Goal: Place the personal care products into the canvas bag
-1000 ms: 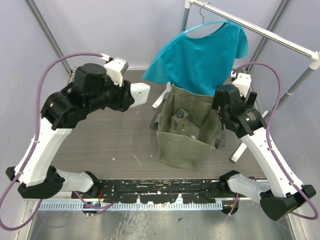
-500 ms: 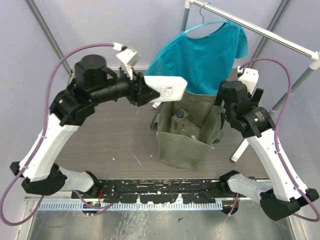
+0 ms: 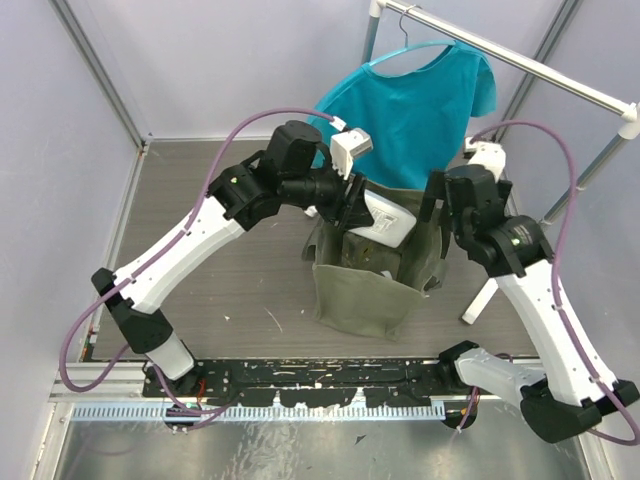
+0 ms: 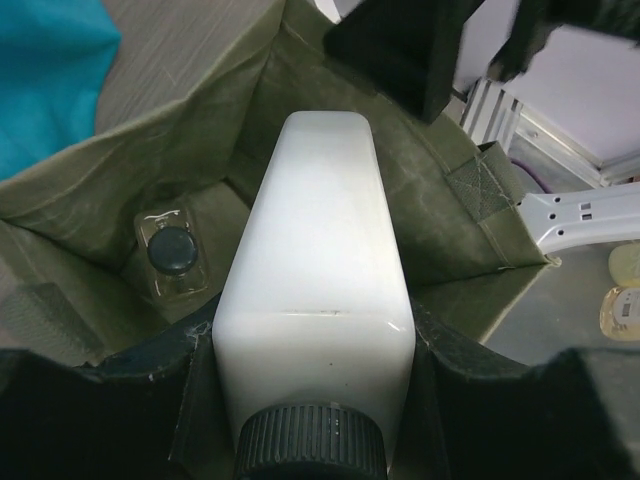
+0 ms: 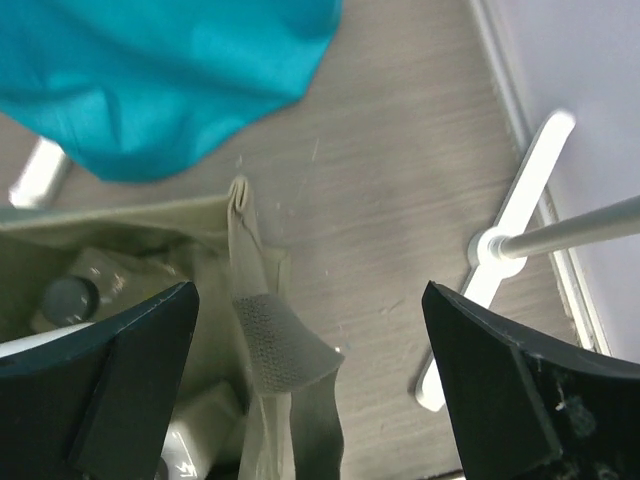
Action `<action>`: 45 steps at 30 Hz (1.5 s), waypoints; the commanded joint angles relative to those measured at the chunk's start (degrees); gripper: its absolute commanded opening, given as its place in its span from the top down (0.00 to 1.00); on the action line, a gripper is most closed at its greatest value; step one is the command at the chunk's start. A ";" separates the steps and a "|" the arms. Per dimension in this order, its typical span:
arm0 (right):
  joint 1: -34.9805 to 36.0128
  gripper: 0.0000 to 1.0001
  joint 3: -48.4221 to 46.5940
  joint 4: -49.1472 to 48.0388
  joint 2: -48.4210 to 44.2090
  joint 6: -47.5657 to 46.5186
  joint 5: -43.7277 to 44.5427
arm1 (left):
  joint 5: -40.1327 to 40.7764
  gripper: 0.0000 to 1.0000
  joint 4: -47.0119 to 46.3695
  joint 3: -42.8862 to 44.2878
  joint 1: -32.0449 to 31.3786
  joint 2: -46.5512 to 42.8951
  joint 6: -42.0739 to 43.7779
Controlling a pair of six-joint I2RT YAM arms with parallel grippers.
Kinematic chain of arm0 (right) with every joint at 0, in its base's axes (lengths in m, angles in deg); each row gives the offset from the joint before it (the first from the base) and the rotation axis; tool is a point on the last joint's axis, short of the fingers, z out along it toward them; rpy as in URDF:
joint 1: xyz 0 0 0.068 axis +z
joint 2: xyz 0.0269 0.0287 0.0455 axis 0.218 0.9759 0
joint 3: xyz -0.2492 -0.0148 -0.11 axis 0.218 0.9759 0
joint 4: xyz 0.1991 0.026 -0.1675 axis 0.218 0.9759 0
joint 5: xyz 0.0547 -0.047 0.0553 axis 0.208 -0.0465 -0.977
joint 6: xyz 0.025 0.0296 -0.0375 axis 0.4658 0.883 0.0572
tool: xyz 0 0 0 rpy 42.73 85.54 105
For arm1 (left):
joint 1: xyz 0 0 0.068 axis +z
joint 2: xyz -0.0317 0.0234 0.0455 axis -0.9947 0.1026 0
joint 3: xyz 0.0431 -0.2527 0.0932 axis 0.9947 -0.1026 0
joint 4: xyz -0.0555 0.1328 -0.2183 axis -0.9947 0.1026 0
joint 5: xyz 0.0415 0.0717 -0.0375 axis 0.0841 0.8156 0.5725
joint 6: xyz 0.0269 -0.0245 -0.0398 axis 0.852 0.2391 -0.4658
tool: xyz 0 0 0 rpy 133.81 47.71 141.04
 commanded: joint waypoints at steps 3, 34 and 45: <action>-0.19 0.00 5.92 3.85 1.25 2.60 -3.21 | -3.69 1.00 -6.98 3.86 -0.98 0.41 0.41; -0.19 0.00 5.56 10.75 0.72 4.13 9.46 | 15.66 1.00 7.63 19.05 -7.99 20.66 13.67; -0.41 0.00 7.05 10.49 -0.40 5.68 8.23 | 19.84 1.00 14.92 27.95 -8.18 28.65 13.94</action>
